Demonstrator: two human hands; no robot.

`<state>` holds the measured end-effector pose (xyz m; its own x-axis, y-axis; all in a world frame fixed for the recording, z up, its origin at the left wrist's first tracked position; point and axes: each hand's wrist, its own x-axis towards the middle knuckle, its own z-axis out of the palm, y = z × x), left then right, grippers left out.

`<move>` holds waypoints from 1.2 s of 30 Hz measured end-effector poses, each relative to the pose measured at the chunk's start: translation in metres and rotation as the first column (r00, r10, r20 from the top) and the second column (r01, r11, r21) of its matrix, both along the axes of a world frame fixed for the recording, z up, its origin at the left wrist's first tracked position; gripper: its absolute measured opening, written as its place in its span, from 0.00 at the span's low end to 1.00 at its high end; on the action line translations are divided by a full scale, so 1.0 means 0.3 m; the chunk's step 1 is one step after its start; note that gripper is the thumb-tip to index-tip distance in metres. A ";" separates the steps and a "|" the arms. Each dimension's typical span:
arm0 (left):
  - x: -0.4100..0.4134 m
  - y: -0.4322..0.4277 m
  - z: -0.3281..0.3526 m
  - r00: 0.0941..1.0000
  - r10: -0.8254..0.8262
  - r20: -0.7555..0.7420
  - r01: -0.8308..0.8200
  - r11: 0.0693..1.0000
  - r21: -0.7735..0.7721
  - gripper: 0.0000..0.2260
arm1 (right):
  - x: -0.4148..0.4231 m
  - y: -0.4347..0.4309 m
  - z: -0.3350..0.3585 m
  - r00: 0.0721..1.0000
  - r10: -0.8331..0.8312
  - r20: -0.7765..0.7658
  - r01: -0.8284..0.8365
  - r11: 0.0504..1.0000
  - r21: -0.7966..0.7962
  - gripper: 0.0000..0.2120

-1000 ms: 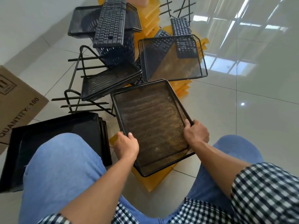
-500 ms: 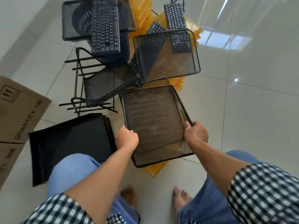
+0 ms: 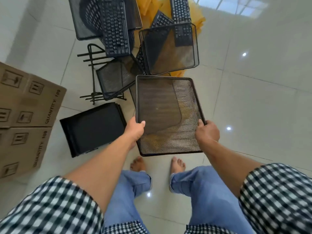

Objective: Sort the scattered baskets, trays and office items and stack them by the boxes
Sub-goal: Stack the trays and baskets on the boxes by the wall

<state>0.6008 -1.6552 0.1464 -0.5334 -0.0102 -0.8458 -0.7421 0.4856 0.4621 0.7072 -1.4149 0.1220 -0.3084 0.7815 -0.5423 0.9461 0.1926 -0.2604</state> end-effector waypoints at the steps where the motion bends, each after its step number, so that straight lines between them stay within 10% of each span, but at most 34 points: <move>1: 0.005 0.004 0.061 1.000 -0.011 -0.023 0.011 1.000 0.015 0.18 | 0.007 0.001 0.059 1.000 -0.026 -0.012 0.026 1.000 -0.005 0.18; 15: 0.155 -0.007 0.664 0.979 0.117 -0.167 -0.120 0.993 -0.013 0.12 | 0.053 0.005 0.612 0.965 -0.140 -0.221 0.120 0.988 -0.101 0.13; 27: 0.179 -0.199 0.919 0.788 0.246 -0.564 -0.386 0.912 -0.141 0.06 | -0.144 -0.139 0.839 0.850 0.211 -0.482 -0.334 0.924 -0.186 0.06; 36: 0.246 -0.533 1.020 0.538 0.587 -0.604 -0.699 0.712 0.070 0.06 | -0.302 -0.479 1.003 0.673 0.495 -0.550 -0.675 0.714 -0.184 0.17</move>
